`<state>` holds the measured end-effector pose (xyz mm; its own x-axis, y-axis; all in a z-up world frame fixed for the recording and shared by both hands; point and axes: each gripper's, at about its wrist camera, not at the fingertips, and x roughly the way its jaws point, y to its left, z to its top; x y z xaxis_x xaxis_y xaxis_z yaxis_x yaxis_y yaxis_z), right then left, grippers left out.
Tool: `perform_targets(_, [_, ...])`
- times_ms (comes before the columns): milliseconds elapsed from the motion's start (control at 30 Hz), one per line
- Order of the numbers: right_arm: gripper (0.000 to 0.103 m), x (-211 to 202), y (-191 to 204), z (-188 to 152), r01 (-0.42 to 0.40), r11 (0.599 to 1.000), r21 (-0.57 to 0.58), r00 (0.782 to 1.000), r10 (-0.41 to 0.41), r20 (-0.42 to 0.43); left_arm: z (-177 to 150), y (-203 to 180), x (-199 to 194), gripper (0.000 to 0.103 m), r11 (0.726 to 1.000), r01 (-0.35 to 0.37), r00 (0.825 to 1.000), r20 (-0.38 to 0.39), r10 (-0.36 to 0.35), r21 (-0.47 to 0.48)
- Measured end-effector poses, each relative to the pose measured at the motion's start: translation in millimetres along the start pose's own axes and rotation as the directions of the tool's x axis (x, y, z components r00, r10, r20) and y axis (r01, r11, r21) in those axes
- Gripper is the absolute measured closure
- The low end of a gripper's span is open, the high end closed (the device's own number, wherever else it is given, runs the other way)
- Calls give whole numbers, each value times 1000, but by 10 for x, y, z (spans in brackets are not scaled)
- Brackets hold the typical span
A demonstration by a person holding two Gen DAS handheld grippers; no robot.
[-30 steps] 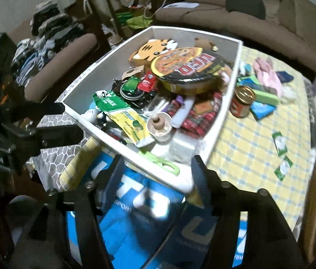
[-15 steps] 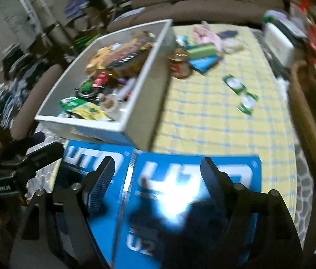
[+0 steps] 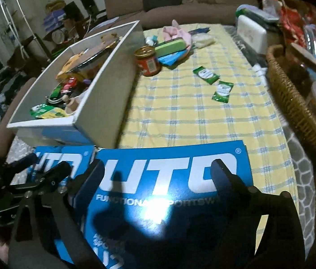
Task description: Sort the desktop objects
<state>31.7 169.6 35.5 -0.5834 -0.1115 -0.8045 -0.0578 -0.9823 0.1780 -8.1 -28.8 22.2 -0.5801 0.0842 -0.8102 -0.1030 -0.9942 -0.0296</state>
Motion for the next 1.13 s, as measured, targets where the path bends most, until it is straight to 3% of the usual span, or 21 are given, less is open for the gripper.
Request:
perform_targets(33, [0, 18, 5, -9, 29, 1000, -10, 1000, -29, 9, 6, 1, 10, 0, 1000, -4, 1000, 10, 4, -9])
perform_targets(167, [0, 142, 131, -11, 144, 983, -114, 989, -146, -7, 55, 14, 54, 0, 999, -24, 1000, 17, 24, -23])
perform_targets(1133, [0, 180, 116, 33, 157, 983, -97, 988, -158, 0, 108, 27, 104, 0, 999, -30, 999, 21, 30, -18])
